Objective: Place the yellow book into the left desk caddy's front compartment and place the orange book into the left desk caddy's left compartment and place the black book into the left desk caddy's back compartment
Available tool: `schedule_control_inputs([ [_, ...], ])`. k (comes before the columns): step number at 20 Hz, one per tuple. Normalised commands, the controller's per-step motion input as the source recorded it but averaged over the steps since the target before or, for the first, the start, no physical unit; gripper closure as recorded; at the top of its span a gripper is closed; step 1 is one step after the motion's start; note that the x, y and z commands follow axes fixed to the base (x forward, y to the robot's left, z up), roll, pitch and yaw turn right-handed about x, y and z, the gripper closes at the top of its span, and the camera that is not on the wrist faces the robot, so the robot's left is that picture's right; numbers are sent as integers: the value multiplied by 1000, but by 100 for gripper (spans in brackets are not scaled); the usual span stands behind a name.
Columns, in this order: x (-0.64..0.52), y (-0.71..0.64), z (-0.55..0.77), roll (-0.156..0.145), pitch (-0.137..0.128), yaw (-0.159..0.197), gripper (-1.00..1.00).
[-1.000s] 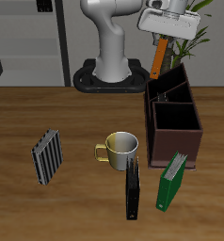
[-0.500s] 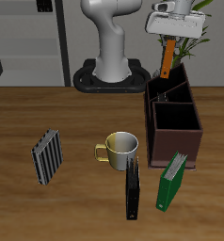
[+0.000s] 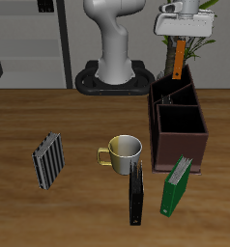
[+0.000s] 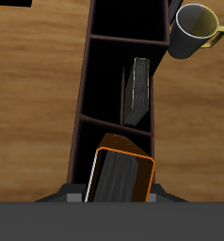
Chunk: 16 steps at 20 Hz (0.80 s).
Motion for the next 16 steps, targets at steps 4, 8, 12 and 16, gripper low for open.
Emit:
schedule_control_inputs([
  [4,60,-38,-81,-7,34,-29,100],
  [8,-32,84,-138,41,49,-26,100],
  [12,-48,87,-67,30,17,-13,100],
  [16,62,47,-38,19,-1,8,100],
])
